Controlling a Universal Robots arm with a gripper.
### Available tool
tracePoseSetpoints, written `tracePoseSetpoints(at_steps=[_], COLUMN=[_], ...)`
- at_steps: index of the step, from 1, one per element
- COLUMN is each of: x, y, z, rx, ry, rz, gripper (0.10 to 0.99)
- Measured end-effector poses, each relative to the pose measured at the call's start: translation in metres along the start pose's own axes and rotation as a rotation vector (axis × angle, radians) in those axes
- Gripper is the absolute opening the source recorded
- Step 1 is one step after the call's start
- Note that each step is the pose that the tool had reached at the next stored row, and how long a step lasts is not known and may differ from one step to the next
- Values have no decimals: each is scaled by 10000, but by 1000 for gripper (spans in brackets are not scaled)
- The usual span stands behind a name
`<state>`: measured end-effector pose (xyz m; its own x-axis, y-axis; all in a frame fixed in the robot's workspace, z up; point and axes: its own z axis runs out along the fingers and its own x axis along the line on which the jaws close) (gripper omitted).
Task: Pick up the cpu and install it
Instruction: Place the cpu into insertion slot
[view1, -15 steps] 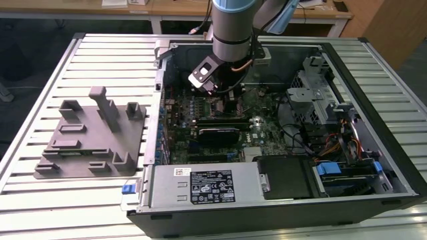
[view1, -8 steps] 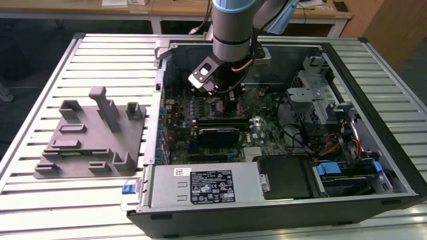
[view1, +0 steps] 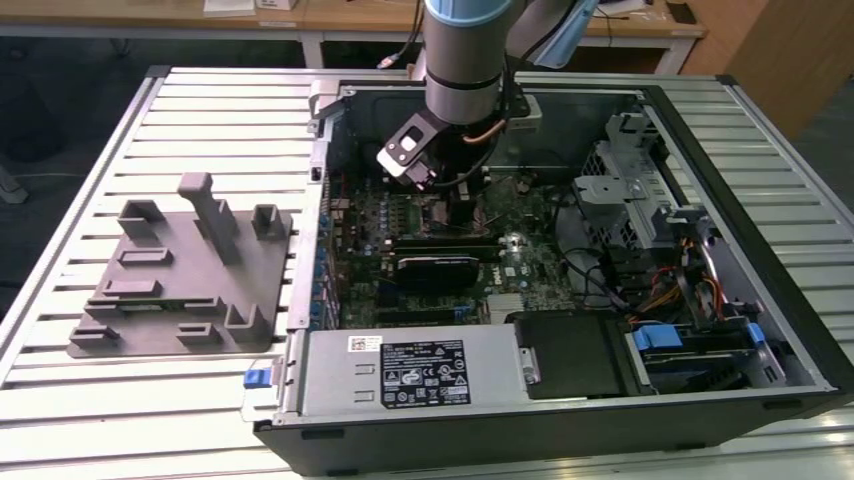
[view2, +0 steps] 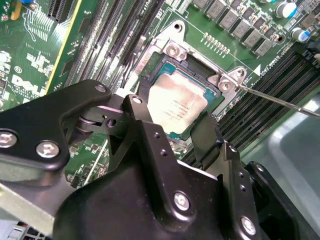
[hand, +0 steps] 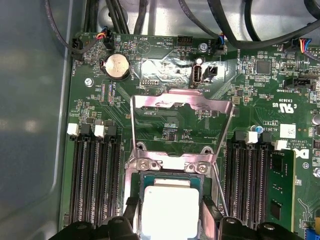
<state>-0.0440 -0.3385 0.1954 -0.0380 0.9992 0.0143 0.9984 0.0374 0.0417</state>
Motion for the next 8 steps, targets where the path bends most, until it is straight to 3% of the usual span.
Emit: tracePoseSetpoints(at_steps=[1, 8], x=[0, 0], y=[0, 1], z=[-1, -41], rx=[1, 1], ry=[-1, -2], rz=[0, 0], gripper=[604, 604])
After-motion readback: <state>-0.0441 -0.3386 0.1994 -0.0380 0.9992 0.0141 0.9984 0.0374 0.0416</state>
